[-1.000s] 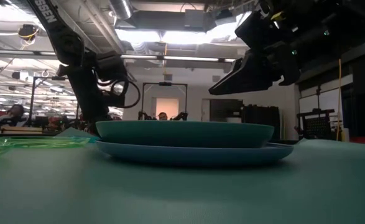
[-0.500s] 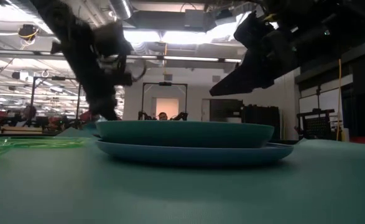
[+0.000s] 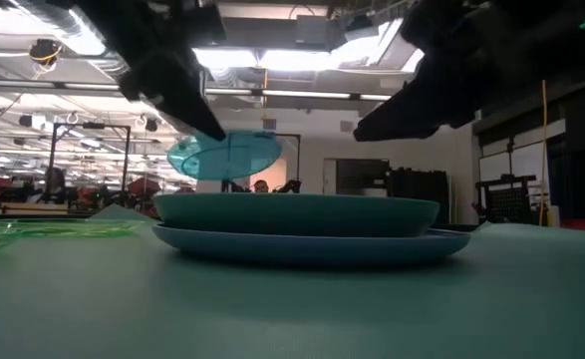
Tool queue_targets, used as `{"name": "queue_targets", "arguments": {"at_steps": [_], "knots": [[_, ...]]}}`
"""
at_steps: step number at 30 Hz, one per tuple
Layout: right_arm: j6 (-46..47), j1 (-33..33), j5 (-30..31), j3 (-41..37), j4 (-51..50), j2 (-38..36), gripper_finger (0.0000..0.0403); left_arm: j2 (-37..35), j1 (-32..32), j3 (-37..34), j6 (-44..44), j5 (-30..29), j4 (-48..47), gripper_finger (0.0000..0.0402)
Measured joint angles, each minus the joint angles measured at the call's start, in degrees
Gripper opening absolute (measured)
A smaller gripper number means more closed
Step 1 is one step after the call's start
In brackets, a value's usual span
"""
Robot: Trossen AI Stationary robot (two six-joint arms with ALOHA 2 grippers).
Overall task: Stack plastic plates
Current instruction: Stack the light blue plate on top of the light blue plate
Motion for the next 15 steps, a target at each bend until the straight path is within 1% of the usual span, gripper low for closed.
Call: {"name": "queue_targets", "arguments": {"at_steps": [4, 8, 12, 15], "knots": [[2.3, 3.3, 3.6, 0.0, 0.0, 0.0, 0.0143, 1.8, -4.5, 1.6, -1.3, 0.4, 0.1, 0.0], [5.0, 6.9, 6.8, 0.0, -0.2, 0.0, 0.0143, 5.2, -8.2, 3.8, -1.9, 0.6, 2.2, 0.0], [8.2, 11.2, 11.2, 0.0, -0.6, 0.0, 0.0143, 10.3, -11.1, 8.5, -1.9, 0.6, 3.4, 0.0], [11.5, 14.3, 14.6, 0.0, -0.2, 0.6, 0.0143, 15.0, -12.3, 12.3, -1.4, 2.1, 3.2, 0.0]]}}
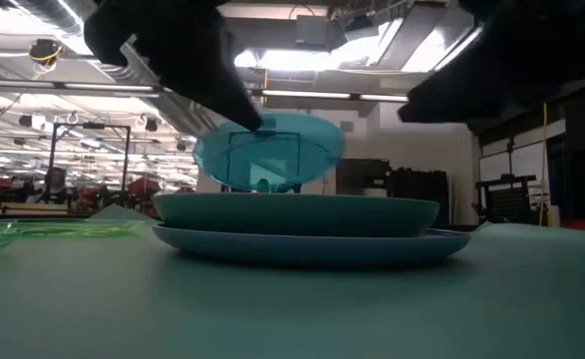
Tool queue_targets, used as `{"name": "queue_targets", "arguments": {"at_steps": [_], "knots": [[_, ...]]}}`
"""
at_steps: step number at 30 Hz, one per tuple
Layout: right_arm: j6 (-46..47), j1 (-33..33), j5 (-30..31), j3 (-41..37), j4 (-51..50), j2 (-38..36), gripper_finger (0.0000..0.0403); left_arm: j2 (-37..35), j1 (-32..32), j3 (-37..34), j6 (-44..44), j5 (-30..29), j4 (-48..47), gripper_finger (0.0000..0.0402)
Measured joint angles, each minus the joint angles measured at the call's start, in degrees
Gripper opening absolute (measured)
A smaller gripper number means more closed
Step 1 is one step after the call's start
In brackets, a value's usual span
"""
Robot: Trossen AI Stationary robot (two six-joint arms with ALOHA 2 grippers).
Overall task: Stack plastic plates
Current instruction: Stack the light blue plate on top of the light blue plate, then stack the top green plate on top of the light blue plate
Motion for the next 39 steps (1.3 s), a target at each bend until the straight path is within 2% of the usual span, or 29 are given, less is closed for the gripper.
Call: {"name": "queue_targets", "arguments": {"at_steps": [7, 11, 14, 24, 34, 39], "knots": [[5.8, 5.9, 6.9, 0.0, 0.4, 3.6, 0.0143, 8.2, -0.3, 6.0, 0.2, 2.2, -0.1, 0.0], [7.8, 8.1, 10.6, 0.0, 0.5, 5.2, 0.0143, 9.7, -0.4, 6.7, 0.2, 2.3, 4.1, 0.0], [8.0, 9.1, 13.1, 0.0, 0.5, 6.1, 0.0143, 10.2, 0.0, 6.6, 0.2, 2.3, 3.9, 0.0], [9.4, 8.9, 13.0, 0.1, 0.6, 7.0, 0.0143, 10.2, 1.6, 6.6, -0.3, 7.6, 4.2, 0.0003], [9.1, 8.9, 14.0, 0.1, 0.6, 7.0, 0.0143, 10.0, 1.6, 6.6, -0.3, 6.6, 3.3, 0.0086], [9.1, 8.9, 14.5, 0.1, 0.6, 7.0, 0.0143, 7.5, 0.5, 7.6, -1.1, 7.6, -2.0, 0.0108]]}}
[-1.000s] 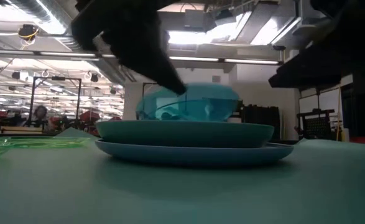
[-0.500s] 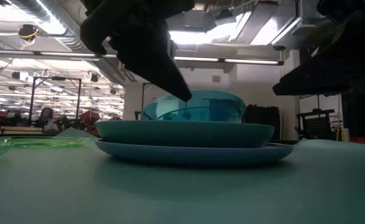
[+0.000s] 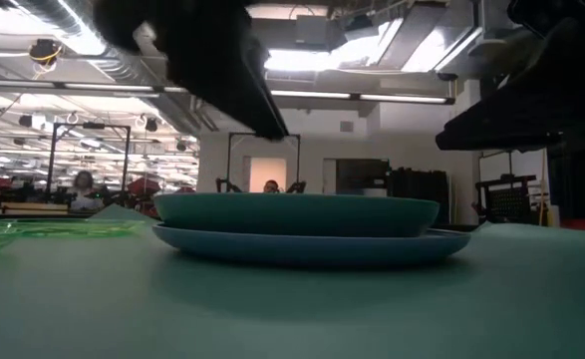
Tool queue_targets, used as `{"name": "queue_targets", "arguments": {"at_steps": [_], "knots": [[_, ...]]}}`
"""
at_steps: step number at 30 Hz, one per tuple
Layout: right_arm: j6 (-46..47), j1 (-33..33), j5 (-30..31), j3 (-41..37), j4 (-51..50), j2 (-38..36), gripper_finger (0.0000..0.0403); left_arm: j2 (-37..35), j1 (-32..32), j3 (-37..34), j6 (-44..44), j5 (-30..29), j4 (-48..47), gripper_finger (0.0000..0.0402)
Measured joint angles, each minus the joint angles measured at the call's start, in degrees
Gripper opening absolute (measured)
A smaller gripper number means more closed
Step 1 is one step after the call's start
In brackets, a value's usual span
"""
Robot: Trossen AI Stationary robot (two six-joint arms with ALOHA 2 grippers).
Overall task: Stack plastic plates
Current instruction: Stack the top green plate on top of the light blue plate
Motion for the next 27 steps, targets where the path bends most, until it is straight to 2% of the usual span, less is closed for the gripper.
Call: {"name": "queue_targets", "arguments": {"at_steps": [10, 18, 23, 27], "knots": [[-0.1, 0.0, 0.6, 0.0, -0.4, 0.0, 0.0143, -6.9, -2.3, 0.1, -6.6, -3.1, -9.4, 0.0108], [-0.8, 0.0, 0.7, 0.0, -0.4, 0.0, 0.0143, -7.9, -3.9, -0.1, -13.9, -6.9, -20.7, 0.0108], [-0.8, 0.0, 0.7, 0.0, -0.4, 0.0, 0.0143, -8.7, -4.4, -4.7, -17.9, -7.0, -22.1, 0.0108], [-1.1, 0.0, 2.0, 0.0, -0.5, 0.0, 0.0143, -12.6, -4.6, -10.8, -22.8, -7.5, -21.4, 0.0108]]}}
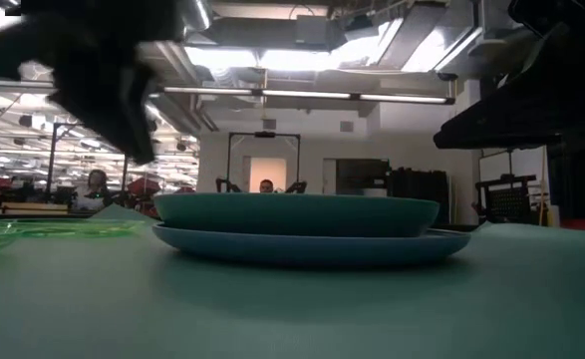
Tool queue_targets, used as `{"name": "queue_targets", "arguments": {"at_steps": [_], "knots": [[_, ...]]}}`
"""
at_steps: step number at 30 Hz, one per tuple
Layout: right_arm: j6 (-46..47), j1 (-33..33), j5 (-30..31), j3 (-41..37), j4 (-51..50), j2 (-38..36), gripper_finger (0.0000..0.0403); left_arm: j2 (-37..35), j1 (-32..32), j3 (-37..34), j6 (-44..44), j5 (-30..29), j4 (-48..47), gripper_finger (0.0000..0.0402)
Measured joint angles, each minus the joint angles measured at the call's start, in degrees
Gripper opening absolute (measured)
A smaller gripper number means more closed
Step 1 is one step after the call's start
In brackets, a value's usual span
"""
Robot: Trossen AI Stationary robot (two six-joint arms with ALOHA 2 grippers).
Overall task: Stack plastic plates
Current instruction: Stack the top green plate on top of the light blue plate
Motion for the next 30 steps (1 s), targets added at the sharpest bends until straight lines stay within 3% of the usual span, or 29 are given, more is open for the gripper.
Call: {"name": "queue_targets", "arguments": {"at_steps": [12, 20, 30], "knots": [[-1.2, -2.4, -0.2, 0.0, -1.2, 0.0, 0.0143, -16.1, -0.3, -19.7, -12.9, 0.5, 1.3, 0.0108], [-1.2, -4.3, -3.1, 0.0, -1.3, 0.0, 0.0143, -16.6, -0.3, -26.6, -15.3, 2.1, 3.1, 0.0108], [-1.2, -4.5, -3.6, 0.0, -1.3, 0.0, 0.0143, -16.5, -0.3, -29.6, -16.6, 1.7, 4.8, 0.0108]]}}
